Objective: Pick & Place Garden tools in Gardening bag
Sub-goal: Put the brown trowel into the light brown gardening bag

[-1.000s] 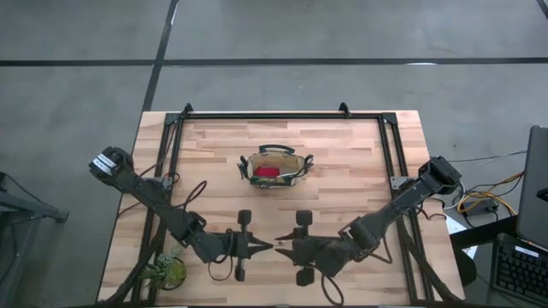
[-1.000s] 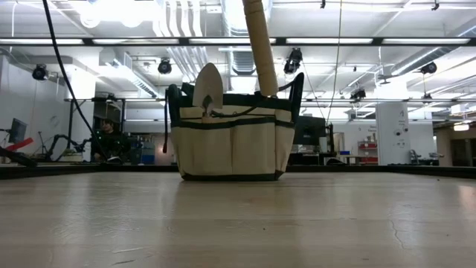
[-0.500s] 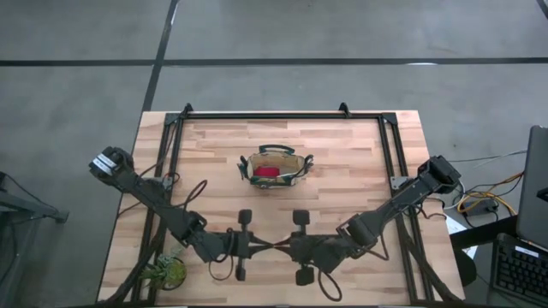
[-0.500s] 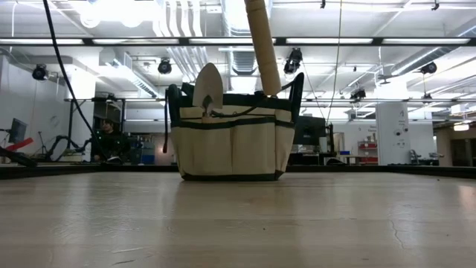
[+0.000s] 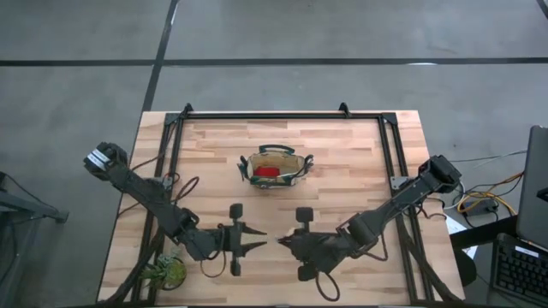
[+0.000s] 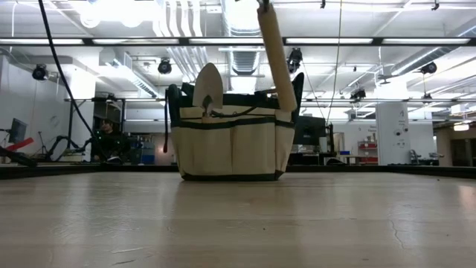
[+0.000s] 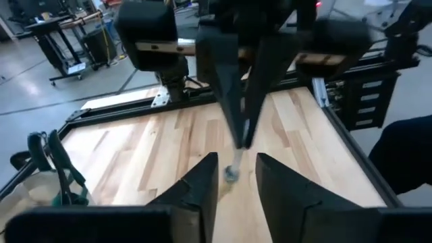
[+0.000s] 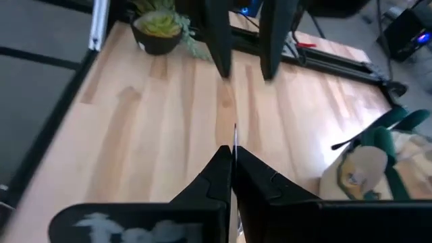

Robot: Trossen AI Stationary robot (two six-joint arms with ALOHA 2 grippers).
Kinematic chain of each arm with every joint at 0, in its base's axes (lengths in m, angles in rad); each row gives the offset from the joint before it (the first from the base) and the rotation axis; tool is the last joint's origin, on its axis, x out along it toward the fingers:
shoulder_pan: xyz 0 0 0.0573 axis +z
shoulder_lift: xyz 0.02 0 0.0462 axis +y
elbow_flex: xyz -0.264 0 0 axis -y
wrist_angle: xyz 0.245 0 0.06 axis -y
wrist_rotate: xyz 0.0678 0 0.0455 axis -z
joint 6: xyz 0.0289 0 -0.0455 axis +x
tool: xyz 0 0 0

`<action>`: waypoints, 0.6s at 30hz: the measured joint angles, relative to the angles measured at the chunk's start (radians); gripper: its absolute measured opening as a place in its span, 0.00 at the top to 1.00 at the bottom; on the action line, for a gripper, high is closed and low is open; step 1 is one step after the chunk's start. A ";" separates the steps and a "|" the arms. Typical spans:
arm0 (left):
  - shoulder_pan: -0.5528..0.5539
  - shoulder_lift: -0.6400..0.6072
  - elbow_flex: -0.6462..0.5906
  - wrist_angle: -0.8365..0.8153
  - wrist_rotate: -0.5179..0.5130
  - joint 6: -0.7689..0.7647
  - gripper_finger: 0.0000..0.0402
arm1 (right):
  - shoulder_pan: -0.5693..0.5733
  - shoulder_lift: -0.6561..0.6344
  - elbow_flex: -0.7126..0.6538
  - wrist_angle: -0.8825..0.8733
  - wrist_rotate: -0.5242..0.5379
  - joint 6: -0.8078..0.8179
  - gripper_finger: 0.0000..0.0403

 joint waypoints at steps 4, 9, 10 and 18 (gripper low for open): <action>-0.020 -0.034 -0.009 0.000 0.000 -0.001 0.71 | -0.008 -0.004 -0.022 0.013 0.014 -0.061 0.98; -0.037 -0.067 -0.036 0.008 -0.001 -0.002 0.71 | -0.035 -0.031 -0.086 0.095 0.014 -0.161 0.98; -0.039 -0.070 -0.038 0.010 0.000 -0.002 0.71 | -0.043 -0.038 -0.102 0.121 0.013 -0.186 0.98; -0.042 -0.072 -0.043 0.010 0.000 -0.007 0.71 | -0.129 -0.154 -0.289 0.310 -0.112 -0.282 0.98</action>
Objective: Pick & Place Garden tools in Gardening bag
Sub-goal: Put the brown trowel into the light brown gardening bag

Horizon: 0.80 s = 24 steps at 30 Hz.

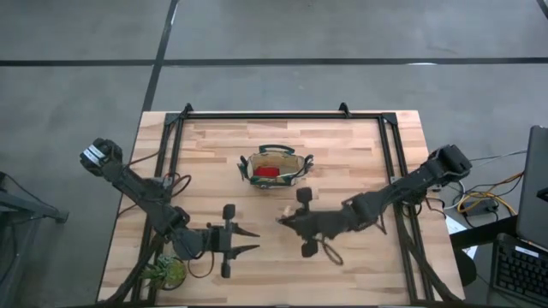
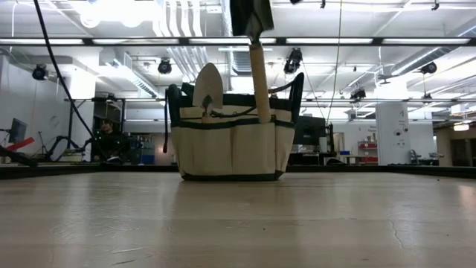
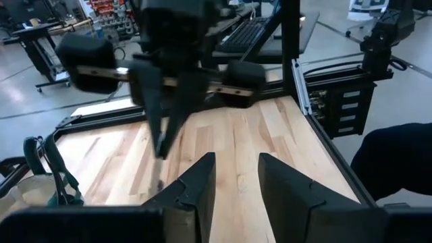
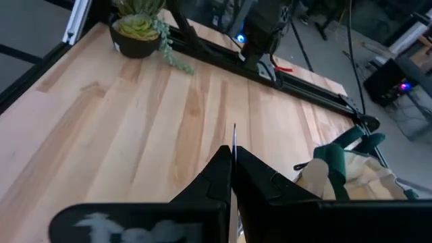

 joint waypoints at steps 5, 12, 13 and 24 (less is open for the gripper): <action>0.000 0.000 0.000 0.001 0.000 0.001 0.71 | -0.064 -0.092 -0.140 0.107 -0.080 -0.048 0.98; 0.000 0.000 0.000 0.004 0.000 0.001 0.71 | -0.135 -0.196 -0.273 0.233 -0.142 -0.177 0.98; 0.000 0.000 0.000 0.007 0.000 0.001 0.71 | -0.147 -0.203 -0.286 0.255 -0.151 -0.197 0.98; 0.002 -0.007 0.000 0.036 0.000 0.001 0.71 | -0.256 -0.233 -0.323 0.296 -0.222 -0.332 0.98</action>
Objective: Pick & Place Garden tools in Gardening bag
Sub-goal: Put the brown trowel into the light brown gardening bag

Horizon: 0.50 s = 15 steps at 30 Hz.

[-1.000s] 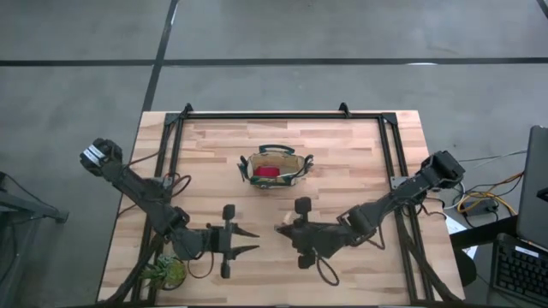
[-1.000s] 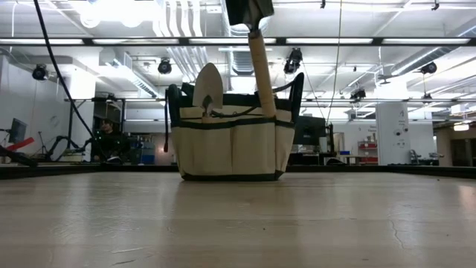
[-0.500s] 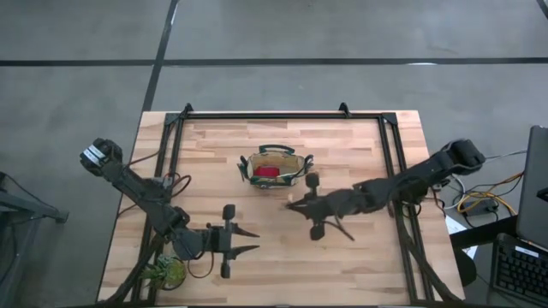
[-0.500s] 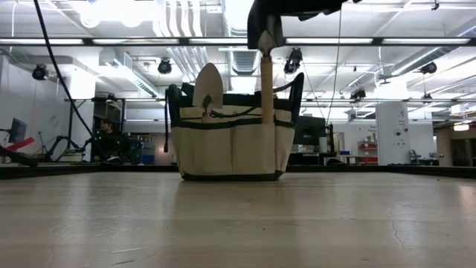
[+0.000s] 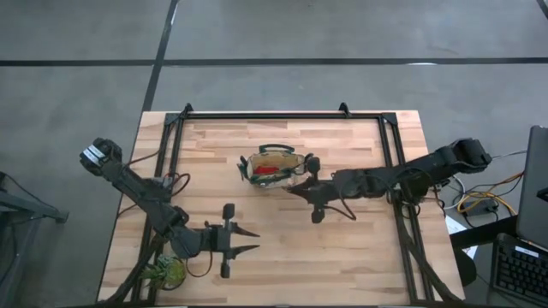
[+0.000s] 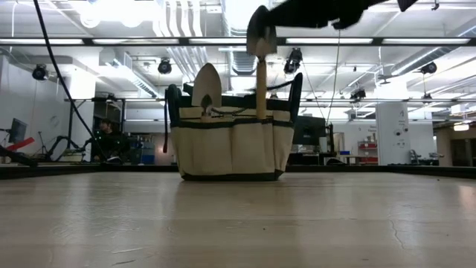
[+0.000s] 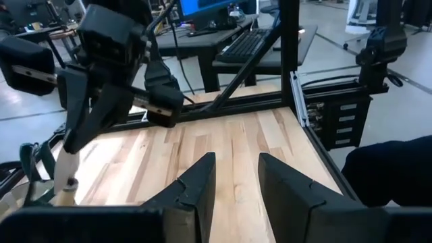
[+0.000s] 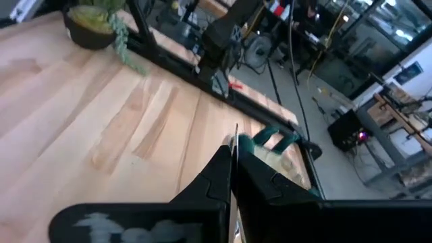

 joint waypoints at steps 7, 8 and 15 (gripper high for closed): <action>0.003 -0.001 0.000 0.014 -0.001 -0.003 0.71 | -0.006 -0.008 0.044 0.002 -0.060 -0.032 0.98; 0.003 -0.001 0.000 0.015 -0.001 -0.005 0.71 | -0.007 -0.008 0.046 0.003 -0.061 -0.030 0.98; 0.003 -0.001 0.000 0.037 -0.001 -0.018 0.71 | -0.015 -0.005 0.000 -0.002 -0.101 0.014 0.98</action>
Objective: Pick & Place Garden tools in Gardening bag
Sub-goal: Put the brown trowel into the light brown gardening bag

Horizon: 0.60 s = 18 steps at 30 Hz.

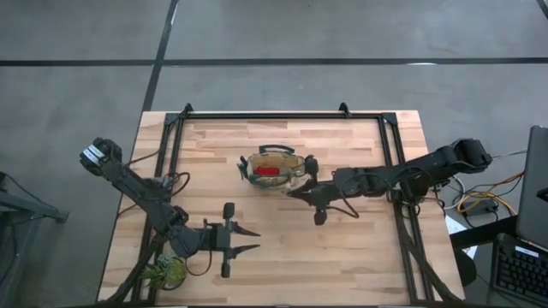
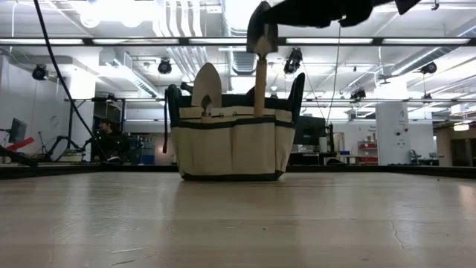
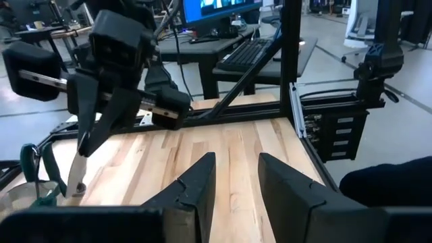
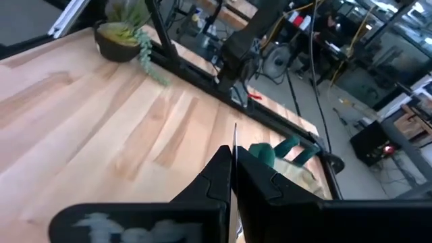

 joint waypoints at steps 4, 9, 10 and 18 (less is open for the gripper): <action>0.000 0.000 0.000 0.005 0.000 -0.017 0.71 | -0.015 0.000 -0.038 0.029 -0.001 0.001 0.98; 0.000 0.000 0.000 0.006 0.000 -0.018 0.71 | -0.046 0.003 -0.087 0.104 -0.005 -0.010 0.98; 0.000 0.000 0.000 0.005 0.000 -0.018 0.71 | -0.055 0.004 -0.097 0.124 -0.008 -0.012 0.98; 0.002 0.000 0.000 0.011 -0.015 -0.018 0.71 | -0.170 0.003 -0.152 0.194 -0.057 0.107 0.98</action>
